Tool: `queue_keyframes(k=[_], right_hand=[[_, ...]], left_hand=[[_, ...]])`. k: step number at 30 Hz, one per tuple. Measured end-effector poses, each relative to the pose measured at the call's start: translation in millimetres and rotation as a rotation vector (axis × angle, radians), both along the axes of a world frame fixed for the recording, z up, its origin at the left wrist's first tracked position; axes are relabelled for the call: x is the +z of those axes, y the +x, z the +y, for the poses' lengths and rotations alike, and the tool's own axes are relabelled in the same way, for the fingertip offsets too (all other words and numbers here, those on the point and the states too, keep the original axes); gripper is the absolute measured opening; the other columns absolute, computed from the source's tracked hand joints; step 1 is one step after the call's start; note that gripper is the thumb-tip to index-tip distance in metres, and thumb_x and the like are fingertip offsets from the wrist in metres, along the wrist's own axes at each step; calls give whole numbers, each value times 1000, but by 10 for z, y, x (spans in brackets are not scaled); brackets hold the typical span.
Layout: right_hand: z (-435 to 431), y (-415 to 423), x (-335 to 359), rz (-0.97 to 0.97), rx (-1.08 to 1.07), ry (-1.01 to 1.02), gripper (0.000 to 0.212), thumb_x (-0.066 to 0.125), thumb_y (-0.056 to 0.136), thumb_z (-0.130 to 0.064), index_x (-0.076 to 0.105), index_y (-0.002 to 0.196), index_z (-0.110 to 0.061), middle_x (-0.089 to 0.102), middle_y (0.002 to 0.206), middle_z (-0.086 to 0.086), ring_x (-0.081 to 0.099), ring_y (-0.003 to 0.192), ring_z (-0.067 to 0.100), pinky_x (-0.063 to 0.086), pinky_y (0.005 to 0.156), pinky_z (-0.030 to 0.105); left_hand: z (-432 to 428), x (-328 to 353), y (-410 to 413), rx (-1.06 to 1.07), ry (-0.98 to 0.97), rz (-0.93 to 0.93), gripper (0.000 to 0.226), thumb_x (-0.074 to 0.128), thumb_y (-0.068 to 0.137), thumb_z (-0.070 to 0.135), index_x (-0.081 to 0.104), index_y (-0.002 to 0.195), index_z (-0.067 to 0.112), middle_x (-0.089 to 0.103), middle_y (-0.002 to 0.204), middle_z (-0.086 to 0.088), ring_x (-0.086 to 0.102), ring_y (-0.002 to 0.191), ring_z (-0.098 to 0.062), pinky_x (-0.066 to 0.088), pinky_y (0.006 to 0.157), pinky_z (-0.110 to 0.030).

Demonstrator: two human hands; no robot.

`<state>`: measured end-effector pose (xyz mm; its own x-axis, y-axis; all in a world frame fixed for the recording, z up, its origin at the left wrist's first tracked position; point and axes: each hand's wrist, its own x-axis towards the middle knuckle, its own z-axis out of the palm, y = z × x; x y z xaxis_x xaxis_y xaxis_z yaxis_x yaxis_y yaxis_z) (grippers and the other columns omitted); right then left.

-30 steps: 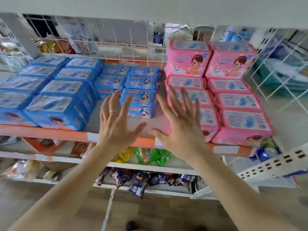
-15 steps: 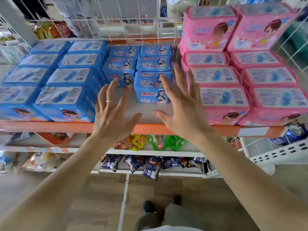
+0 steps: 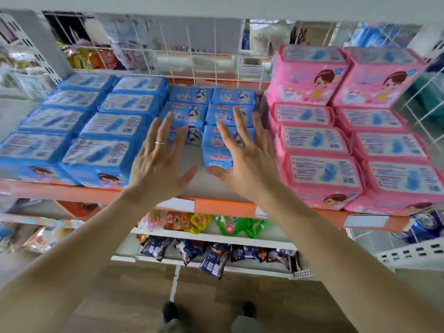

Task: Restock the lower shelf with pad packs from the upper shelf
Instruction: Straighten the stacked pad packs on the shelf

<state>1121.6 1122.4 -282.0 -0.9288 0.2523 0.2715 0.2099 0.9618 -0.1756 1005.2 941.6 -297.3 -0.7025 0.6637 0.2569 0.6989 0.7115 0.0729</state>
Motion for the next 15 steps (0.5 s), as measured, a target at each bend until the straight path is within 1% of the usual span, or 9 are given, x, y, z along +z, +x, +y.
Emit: queue_keyframes(k=[3, 6, 7, 9, 11, 15], right_hand=[[-27, -193, -69, -36, -65, 42, 98, 59, 82, -71, 13, 158, -31, -9, 167, 3, -7, 152, 42, 15, 118, 64], [-45, -376, -166, -102, -143, 41, 95, 61, 86, -64, 7, 158, -34, -17, 166, 1, -12, 151, 43, 13, 117, 66], [-67, -417, -200, -119, -161, 29, 93, 61, 87, -61, 6, 158, -35, -18, 166, 0, -12, 151, 43, 11, 117, 66], [-117, -464, -259, -138, -172, 25, 87, 58, 91, -58, 6, 158, -36, -17, 166, -1, -12, 151, 42, 9, 117, 65], [-133, -497, -276, -150, -170, 40, 81, 53, 94, -57, 7, 158, -37, -13, 167, -4, -12, 152, 39, 12, 116, 65], [-93, -599, -263, -149, -170, 53, 75, 50, 95, -58, 14, 158, -38, -2, 167, -9, -6, 153, 36, 19, 113, 67]], left_hand=[[91, -42, -136, -24, -91, -15, 94, 63, 88, 50, 7, 160, 29, -23, 165, 2, -14, 154, -22, 25, 120, -43], [181, -121, -294, -32, -194, -78, 96, 59, 90, 38, -7, 159, 29, -33, 161, 5, -21, 152, -22, 27, 119, -44], [193, -164, -341, -41, -241, -101, 97, 59, 91, 35, -11, 159, 27, -36, 160, 4, -21, 153, -24, 24, 120, -44], [204, -257, -418, -57, -304, -129, 98, 57, 91, 35, -15, 158, 25, -41, 158, 3, -15, 154, -27, 18, 124, -45], [233, -306, -477, -58, -308, -146, 97, 55, 90, 35, -14, 158, 25, -42, 157, 5, -13, 154, -27, 18, 124, -46], [311, -289, -536, -34, -309, -229, 100, 54, 89, 34, -18, 157, 27, -40, 157, 9, -17, 153, -23, 19, 122, -46]])
